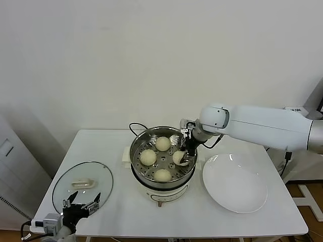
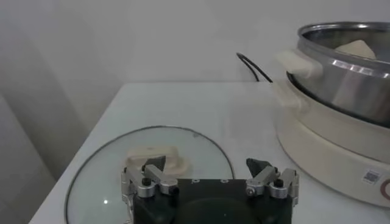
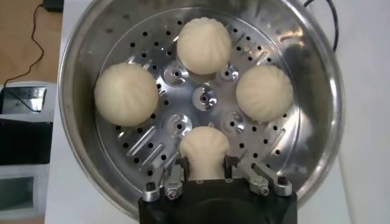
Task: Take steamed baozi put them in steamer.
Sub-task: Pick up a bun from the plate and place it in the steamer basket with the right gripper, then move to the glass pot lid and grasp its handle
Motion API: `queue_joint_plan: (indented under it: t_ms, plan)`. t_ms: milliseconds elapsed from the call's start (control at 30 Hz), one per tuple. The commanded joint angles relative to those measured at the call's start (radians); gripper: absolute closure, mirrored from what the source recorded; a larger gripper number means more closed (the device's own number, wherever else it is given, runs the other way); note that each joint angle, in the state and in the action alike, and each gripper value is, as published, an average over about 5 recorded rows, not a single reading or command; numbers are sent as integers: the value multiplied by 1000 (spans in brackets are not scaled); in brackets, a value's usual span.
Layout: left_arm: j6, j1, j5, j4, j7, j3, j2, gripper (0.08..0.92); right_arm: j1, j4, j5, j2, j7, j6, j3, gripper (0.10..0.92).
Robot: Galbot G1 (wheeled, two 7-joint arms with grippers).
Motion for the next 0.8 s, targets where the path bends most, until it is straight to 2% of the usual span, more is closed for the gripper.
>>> queue_joint_plan:
  t_ms: [33,267,367,533,800]
  plan:
    - [0,1,-1,1,1,-5,2,177,-27,0,6,-5,13,-8,32,487]
    - [0,8,-2,-5,0,-16,4,177,26,-15,54,-89,-33,-2,135,281]
    - [0,9,-2,-8,-1,-20,3,177,-2,-19,96,-161,-31,6,235,222]
    - [2,4,-2,-6,-2,-27,2,177,-192,13,160,-321,30,78,534,203]
    - [-5,-20,-15,5,1,-37,-6,177,-767,120,133,-474,279,354,1096,203]
